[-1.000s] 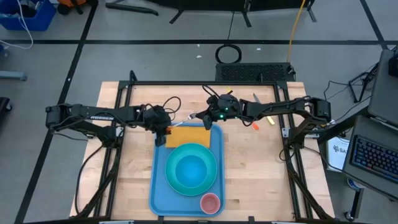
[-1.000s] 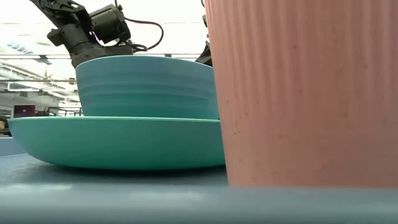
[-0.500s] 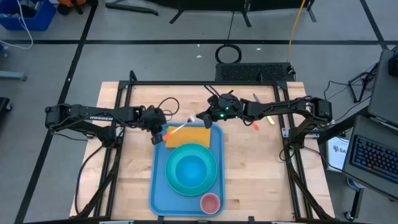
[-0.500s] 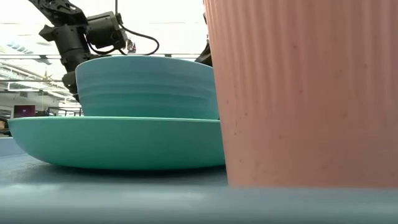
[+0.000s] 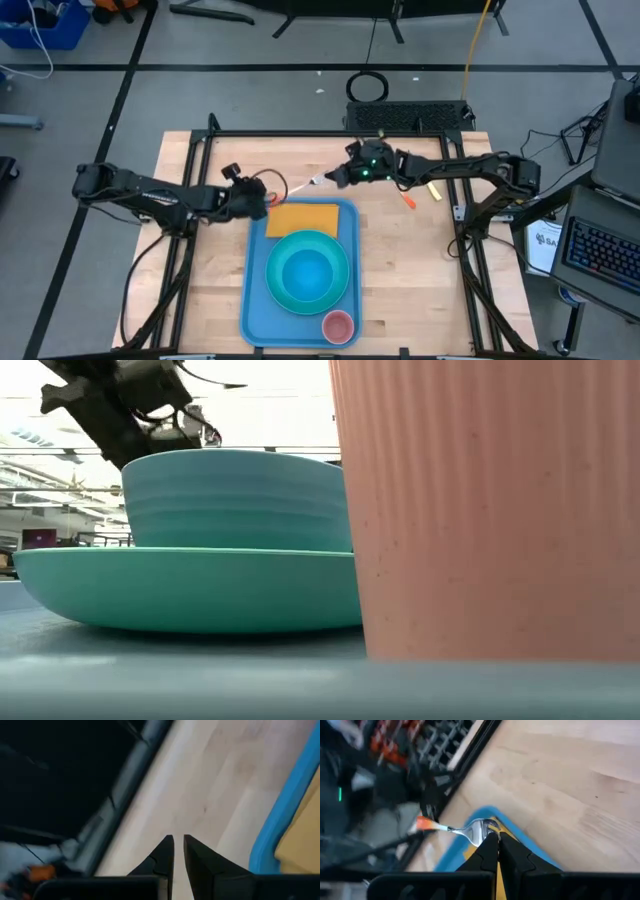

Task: Set up tray
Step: Put the orange fork on top of the orange napkin

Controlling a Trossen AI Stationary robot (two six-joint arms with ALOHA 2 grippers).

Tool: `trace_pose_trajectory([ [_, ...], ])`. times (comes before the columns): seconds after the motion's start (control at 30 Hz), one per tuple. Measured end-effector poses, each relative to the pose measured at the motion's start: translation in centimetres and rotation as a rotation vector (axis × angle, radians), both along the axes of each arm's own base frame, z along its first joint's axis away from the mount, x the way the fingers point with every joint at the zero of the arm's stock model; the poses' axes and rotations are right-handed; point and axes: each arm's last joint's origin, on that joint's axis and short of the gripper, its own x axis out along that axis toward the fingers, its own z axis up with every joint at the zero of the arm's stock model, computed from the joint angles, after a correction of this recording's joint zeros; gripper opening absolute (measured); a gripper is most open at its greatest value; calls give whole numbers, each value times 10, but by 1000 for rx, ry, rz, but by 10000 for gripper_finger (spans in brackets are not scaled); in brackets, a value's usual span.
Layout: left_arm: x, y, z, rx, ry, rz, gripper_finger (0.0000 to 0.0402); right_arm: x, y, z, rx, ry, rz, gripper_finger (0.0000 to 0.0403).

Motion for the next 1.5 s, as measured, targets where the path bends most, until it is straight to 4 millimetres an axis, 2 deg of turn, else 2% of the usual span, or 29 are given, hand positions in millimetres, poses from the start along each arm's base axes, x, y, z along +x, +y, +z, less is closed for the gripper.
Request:
trace_pose_trajectory([
  [0.23,3,-33,1,173,-10,-155,47,-6,-9,-1,81,-53,8,1],
  [0.43,-4,-57,6,327,-119,-110,47,-13,-23,0,181,-74,62,0],
  [0.6,-7,-75,10,341,-211,-142,47,-16,-28,-1,218,-71,89,0],
  [0.87,-6,-102,18,443,-53,-421,47,-18,-28,-3,253,-47,104,0],
  [1.07,-2,-109,26,538,6,-500,47,-19,-28,-7,279,-11,92,0],
  [1.3,2,-106,26,528,38,-562,48,-18,-25,-7,293,-6,93,0],
  [1.5,2,-104,25,527,48,-558,100,-18,-25,-7,295,-6,95,0],
])
